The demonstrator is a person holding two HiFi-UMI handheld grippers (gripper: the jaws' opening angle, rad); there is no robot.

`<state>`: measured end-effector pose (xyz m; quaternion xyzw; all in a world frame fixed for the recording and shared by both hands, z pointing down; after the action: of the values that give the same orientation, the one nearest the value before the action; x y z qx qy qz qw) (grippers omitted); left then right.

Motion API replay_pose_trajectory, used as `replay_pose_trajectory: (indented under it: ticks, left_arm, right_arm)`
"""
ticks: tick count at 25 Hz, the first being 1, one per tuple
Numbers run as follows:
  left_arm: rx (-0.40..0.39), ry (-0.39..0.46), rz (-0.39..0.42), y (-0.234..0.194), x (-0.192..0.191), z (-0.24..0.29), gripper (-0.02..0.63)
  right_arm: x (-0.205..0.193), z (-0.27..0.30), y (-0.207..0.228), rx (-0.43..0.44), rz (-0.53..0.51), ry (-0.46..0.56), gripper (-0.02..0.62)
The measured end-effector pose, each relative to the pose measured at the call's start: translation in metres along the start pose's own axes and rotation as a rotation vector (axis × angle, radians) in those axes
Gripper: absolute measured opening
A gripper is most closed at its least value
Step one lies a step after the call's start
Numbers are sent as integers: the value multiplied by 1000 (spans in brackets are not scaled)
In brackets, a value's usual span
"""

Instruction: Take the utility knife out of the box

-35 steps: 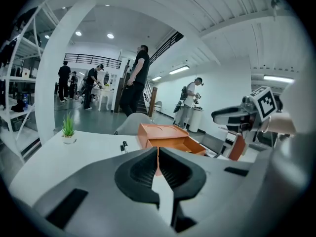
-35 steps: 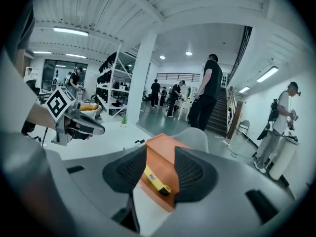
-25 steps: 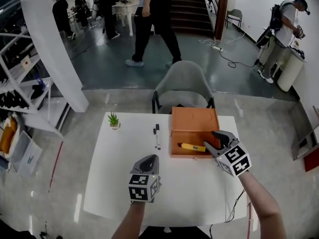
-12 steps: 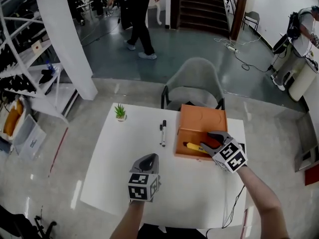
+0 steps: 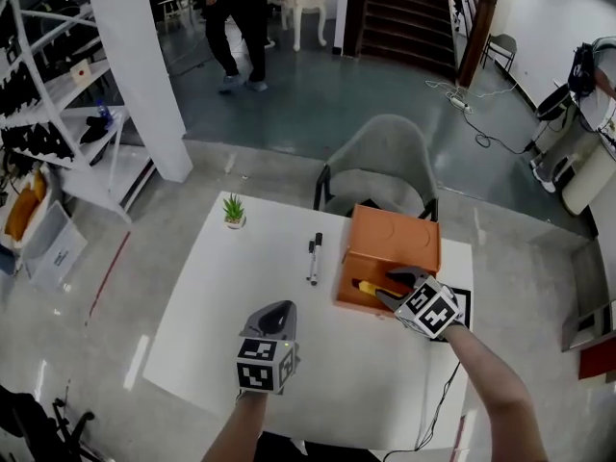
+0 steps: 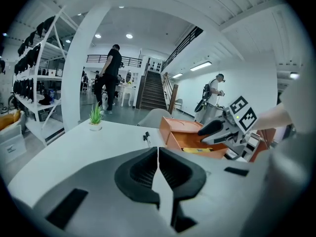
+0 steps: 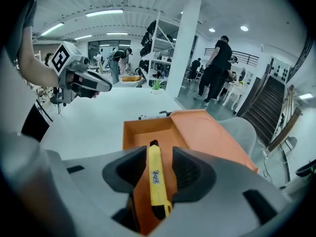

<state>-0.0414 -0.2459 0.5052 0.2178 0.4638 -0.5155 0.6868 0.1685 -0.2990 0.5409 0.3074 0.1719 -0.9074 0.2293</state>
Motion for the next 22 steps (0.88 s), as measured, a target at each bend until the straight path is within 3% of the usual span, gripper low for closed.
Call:
replay_pose_trajectory:
  ticks: [12,22]
  left_arm:
    - [48,-7,-37,-15,-10,-7,15]
    - [74,-12,-55,-22,-16,-8,15]
  right_arm:
    - [-11,33,-8,84,-69,-102,164]
    - [-20,48,-9,137,-69,-157,164]
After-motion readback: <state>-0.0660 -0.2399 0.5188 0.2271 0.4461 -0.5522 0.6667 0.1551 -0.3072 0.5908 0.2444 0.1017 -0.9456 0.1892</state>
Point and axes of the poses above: the fingertips, and each gripper's own axes: z forward along the fingers, y to its right, x out of its top, the point moved 2 cm from there along -z, backward along the fingers, and after that the axes turned 2 degrees about x, right-handed, at the moved point
